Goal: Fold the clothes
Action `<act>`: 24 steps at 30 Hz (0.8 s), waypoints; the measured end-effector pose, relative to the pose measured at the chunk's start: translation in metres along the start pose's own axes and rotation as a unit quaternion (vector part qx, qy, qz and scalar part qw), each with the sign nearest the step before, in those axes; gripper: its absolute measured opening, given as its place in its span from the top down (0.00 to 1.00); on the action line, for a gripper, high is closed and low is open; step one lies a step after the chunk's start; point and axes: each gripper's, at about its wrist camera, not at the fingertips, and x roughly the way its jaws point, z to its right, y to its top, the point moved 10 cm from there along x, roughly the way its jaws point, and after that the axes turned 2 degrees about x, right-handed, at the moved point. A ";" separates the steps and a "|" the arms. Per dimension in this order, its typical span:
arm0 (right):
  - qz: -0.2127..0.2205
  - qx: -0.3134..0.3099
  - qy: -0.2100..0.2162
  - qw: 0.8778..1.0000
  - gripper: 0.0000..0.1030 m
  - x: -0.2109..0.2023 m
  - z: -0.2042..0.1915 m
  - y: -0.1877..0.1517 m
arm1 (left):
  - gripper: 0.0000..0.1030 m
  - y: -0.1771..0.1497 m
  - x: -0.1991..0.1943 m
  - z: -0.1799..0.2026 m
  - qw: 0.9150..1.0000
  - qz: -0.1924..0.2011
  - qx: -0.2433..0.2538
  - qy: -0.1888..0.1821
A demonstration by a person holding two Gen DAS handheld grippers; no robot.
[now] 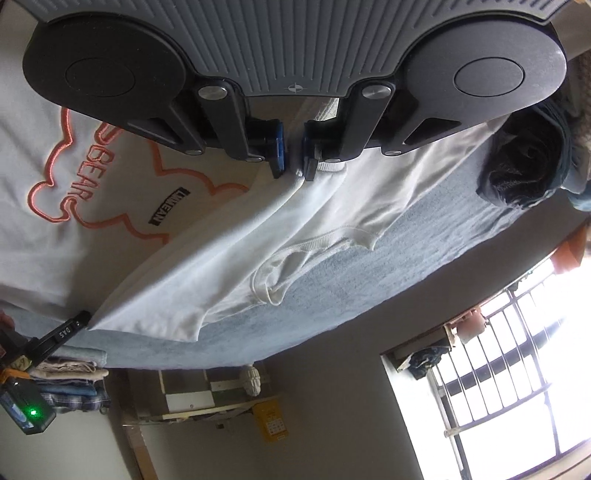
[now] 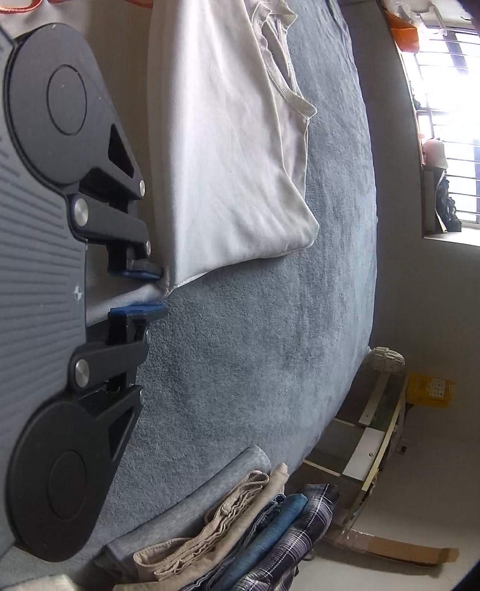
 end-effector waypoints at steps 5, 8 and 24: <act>-0.008 -0.015 -0.004 1.000 0.86 0.007 -0.004 -0.010 | 0.92 -0.019 0.008 0.012 0.999 -0.030 0.038 0.001; -0.006 -0.020 -0.006 1.000 0.86 0.007 -0.004 -0.010 | 0.92 -0.011 -0.005 0.011 0.999 -0.013 0.045 0.016; -0.044 -0.083 0.013 0.995 0.52 -0.029 0.002 -0.021 | 0.78 -0.033 -0.023 -0.003 0.995 -0.072 -0.041 -0.058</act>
